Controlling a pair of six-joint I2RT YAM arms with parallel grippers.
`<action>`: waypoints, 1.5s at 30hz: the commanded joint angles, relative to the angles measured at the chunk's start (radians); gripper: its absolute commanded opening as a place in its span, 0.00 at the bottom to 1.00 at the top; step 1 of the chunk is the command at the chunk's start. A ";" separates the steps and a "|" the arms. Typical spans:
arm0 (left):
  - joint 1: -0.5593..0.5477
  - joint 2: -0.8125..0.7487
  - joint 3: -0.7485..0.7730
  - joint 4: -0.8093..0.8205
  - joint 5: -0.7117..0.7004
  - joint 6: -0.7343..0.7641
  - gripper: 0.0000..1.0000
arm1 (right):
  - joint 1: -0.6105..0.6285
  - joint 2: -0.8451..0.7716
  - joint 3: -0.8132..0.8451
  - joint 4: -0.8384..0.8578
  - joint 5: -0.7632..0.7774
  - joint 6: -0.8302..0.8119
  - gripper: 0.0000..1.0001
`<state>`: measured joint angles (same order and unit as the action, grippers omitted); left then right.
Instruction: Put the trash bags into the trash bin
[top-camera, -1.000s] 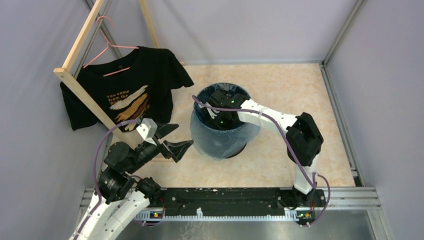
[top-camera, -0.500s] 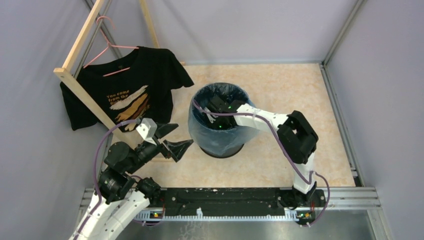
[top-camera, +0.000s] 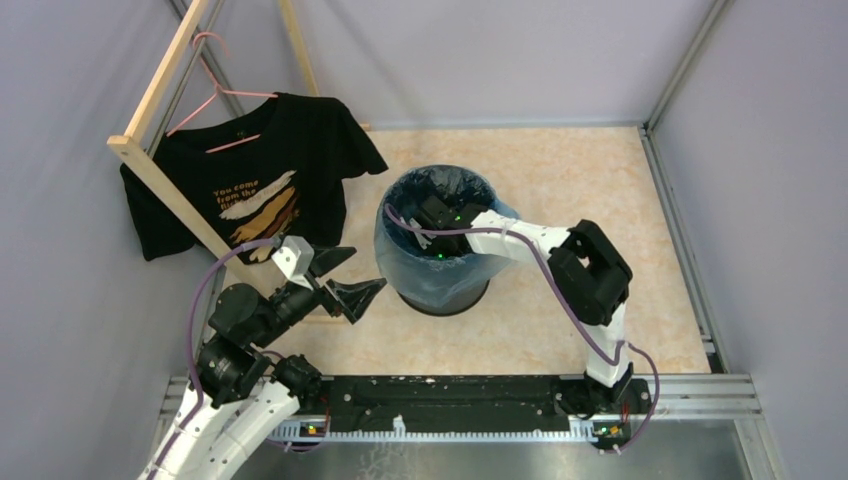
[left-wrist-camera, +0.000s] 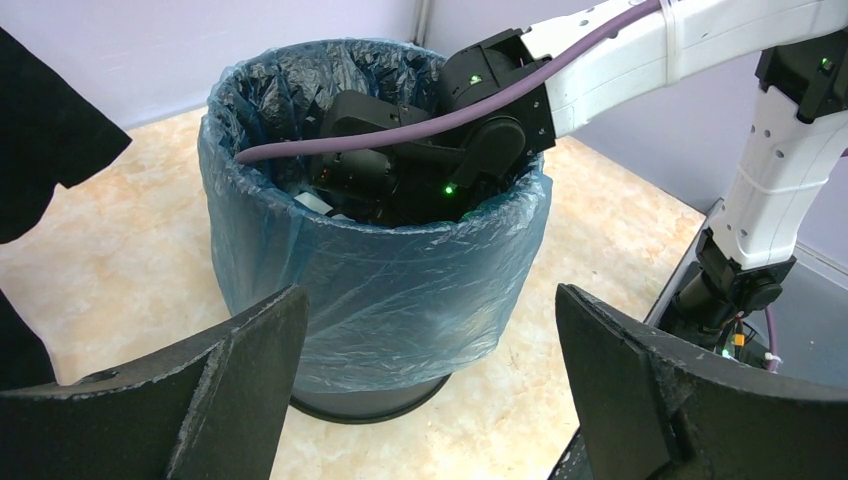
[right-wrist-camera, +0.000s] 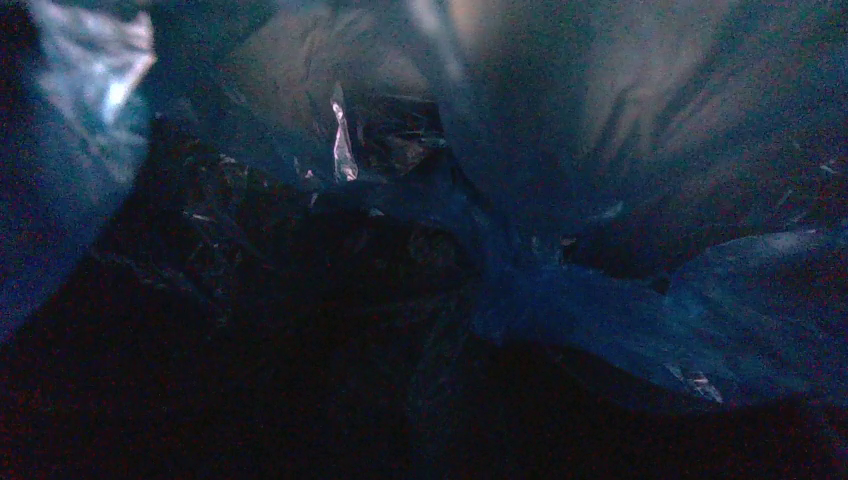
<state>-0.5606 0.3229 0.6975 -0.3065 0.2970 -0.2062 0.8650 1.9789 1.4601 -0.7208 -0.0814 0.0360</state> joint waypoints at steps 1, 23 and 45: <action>-0.003 -0.007 -0.006 0.041 -0.011 0.018 0.99 | -0.003 -0.009 0.024 0.003 -0.012 0.027 0.61; -0.003 0.030 -0.010 0.035 -0.055 0.004 0.99 | -0.001 -0.295 0.234 -0.120 0.054 0.137 0.73; -0.004 0.396 -0.032 -0.110 0.121 -0.376 0.99 | -0.001 -1.277 -0.476 0.022 0.012 0.366 0.99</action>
<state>-0.5610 0.7063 0.7288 -0.4942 0.3649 -0.4603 0.8646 0.7620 1.1664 -0.7422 0.0158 0.2909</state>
